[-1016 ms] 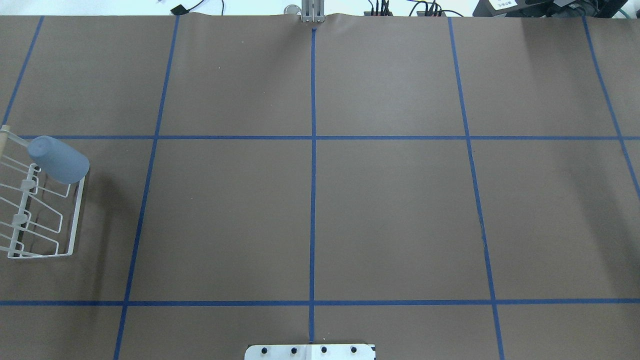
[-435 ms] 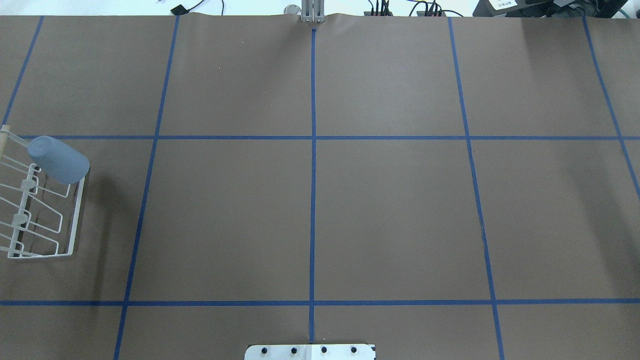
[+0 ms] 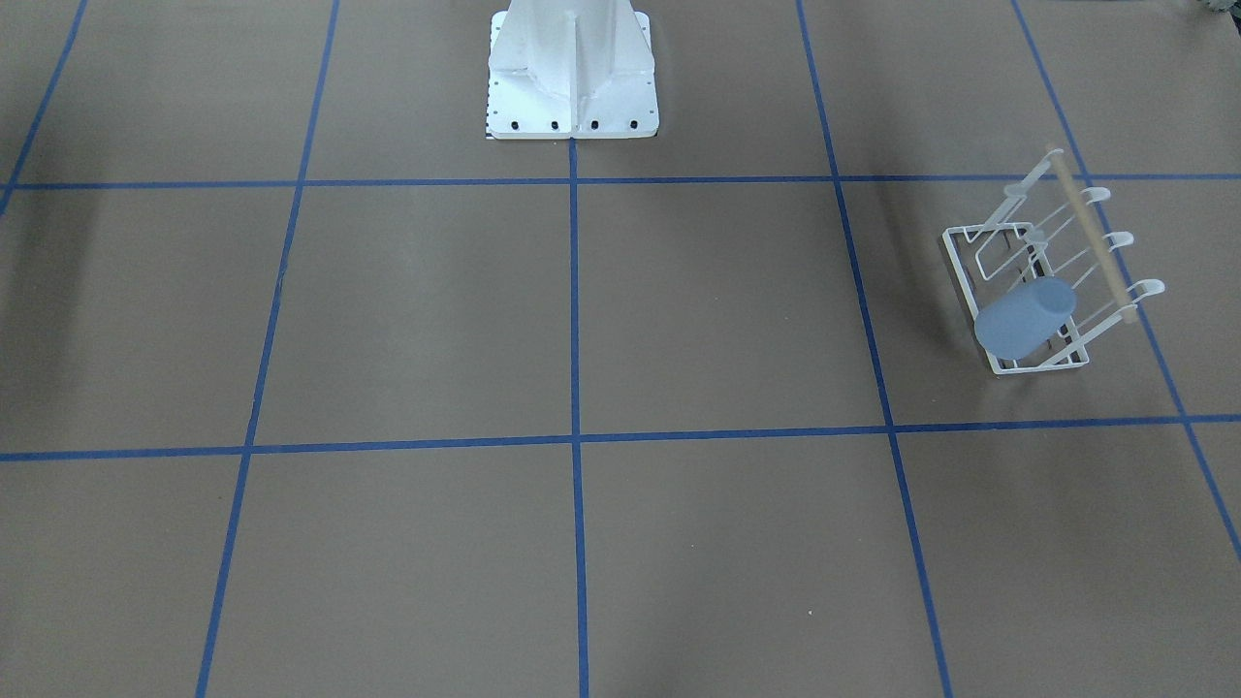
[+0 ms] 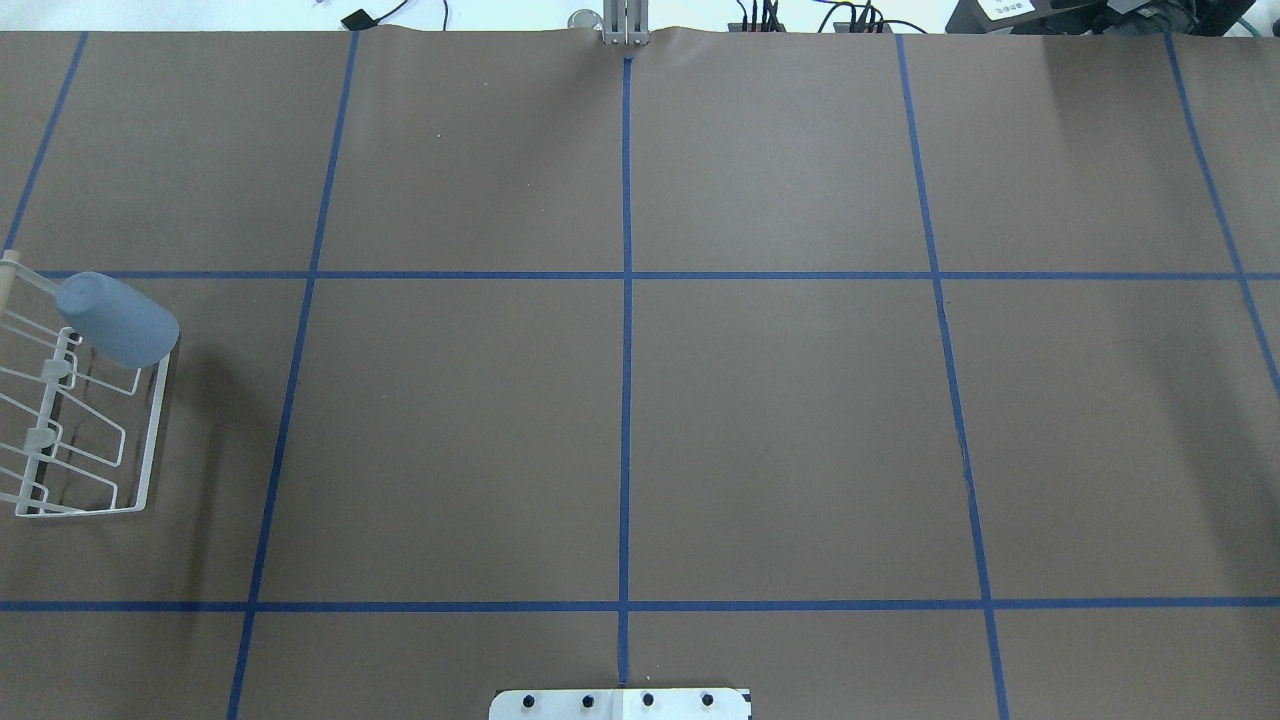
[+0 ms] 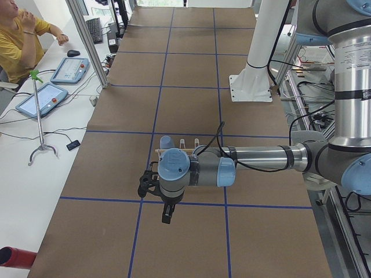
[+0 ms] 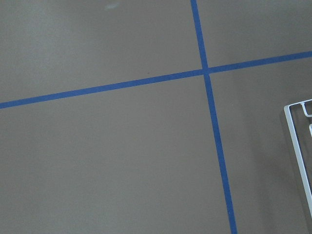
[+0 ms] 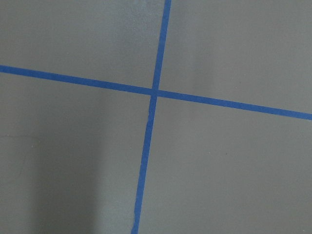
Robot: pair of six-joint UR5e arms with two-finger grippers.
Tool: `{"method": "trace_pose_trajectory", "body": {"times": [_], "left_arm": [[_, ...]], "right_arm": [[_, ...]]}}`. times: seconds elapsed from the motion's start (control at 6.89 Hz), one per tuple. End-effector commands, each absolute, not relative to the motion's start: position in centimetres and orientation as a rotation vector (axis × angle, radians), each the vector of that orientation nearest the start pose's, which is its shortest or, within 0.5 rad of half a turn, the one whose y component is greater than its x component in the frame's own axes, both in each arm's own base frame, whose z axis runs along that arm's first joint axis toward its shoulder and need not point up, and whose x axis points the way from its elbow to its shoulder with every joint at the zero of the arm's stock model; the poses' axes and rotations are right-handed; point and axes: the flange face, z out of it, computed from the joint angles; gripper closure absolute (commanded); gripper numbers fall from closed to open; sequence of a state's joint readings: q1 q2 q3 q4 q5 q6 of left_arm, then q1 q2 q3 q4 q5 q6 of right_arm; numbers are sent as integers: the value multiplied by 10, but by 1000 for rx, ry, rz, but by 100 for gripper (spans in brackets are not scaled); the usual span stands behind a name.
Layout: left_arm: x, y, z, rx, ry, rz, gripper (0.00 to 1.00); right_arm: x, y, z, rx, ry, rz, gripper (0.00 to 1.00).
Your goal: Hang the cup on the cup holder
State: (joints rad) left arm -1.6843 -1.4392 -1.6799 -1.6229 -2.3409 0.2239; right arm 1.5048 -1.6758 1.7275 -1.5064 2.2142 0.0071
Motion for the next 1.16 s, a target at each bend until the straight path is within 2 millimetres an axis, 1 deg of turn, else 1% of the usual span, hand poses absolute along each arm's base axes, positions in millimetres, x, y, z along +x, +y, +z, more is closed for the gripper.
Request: {"method": "trace_pose_trajectory", "body": {"times": [0.0,1.02], "left_arm": [[-113,-429,660,159,755,119,1],[-113,-430,660,159,753,119,1]], "right_arm": [[43,-461,641,72,-647,-88,0],[42,-457,644,65,-659,-86,0]]}}
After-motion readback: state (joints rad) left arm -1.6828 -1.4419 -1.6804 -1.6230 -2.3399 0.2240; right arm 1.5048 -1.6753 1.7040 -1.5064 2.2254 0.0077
